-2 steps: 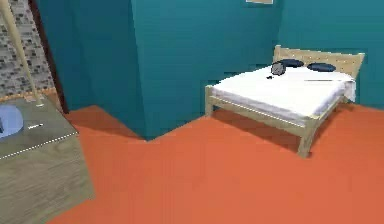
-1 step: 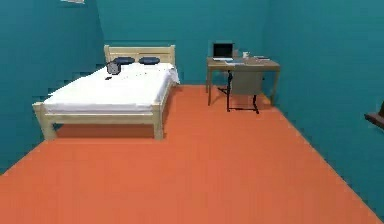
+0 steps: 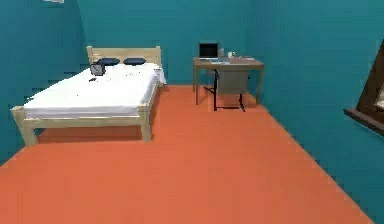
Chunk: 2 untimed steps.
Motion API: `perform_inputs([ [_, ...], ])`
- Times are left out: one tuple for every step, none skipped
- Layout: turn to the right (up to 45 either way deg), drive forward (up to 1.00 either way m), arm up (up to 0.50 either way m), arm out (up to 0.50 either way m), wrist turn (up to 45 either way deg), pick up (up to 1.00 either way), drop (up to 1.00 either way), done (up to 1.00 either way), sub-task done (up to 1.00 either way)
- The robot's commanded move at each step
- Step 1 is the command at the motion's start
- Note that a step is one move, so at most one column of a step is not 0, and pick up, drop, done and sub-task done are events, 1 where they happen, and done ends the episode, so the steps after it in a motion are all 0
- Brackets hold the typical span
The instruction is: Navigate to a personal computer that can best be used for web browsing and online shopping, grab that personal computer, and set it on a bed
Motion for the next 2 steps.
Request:
perform_inputs([
  [0.0, 1.00, 0.00, 0.00, 0.0, 0.00, 0.00, 0.00, 0.00],
  [0.0, 1.00, 0.00, 0.00, 0.0, 0.00, 0.00, 0.00, 0.00],
])
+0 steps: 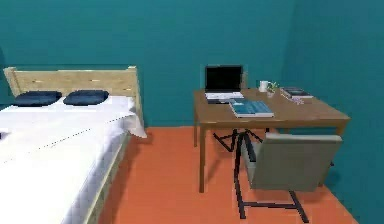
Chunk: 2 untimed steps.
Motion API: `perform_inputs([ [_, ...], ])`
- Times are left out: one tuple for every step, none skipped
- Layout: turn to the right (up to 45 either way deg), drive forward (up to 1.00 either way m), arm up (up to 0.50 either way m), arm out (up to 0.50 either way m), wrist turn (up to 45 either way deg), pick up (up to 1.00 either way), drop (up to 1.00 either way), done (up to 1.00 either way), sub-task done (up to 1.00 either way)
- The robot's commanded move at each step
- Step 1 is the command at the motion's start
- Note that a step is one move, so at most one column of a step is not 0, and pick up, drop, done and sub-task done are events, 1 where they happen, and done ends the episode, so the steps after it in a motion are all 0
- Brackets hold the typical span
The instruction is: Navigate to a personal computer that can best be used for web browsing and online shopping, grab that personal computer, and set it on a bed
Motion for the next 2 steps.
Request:
perform_inputs([
  [0.0, 0.60, 0.00, 0.00, 0.0, 0.00, 0.00, 0.00, 0.00],
  [-45.0, 0.00, 0.00, 0.00, 0.0, 0.00, 0.00, 0.00, 0.00],
])
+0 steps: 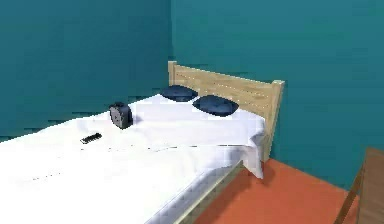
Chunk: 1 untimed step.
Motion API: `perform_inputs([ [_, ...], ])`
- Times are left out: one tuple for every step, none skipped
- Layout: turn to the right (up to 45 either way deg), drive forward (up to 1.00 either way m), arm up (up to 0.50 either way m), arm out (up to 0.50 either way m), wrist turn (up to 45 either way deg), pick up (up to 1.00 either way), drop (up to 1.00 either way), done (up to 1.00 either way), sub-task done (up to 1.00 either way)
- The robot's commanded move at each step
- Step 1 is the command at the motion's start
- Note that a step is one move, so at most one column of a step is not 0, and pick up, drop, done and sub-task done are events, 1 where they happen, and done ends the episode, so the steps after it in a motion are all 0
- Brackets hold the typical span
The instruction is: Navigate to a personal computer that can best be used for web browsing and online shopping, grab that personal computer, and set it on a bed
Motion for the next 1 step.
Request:
perform_inputs([
  [-27.0, 0.00, 0.00, 0.00, 0.0, 0.00, 0.00, 0.00, 0.00],
])
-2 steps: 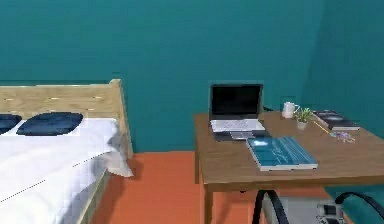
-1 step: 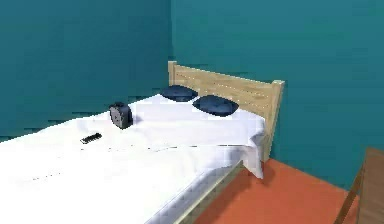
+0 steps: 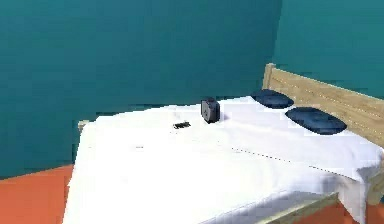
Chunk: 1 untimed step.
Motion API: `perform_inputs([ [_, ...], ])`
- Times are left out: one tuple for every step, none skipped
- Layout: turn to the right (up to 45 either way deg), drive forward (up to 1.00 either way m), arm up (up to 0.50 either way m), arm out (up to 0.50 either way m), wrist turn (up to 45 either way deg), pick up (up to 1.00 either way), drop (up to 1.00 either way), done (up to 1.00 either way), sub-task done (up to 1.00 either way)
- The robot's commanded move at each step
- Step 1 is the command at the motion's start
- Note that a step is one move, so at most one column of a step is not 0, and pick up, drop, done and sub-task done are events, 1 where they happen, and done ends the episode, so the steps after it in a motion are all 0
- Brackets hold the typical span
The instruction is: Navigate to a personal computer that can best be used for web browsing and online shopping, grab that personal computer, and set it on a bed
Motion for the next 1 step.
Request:
perform_inputs([
  [45.0, 0.00, 0.00, 0.00, 0.0, 0.00, 0.00, 0.00, 0.00],
])
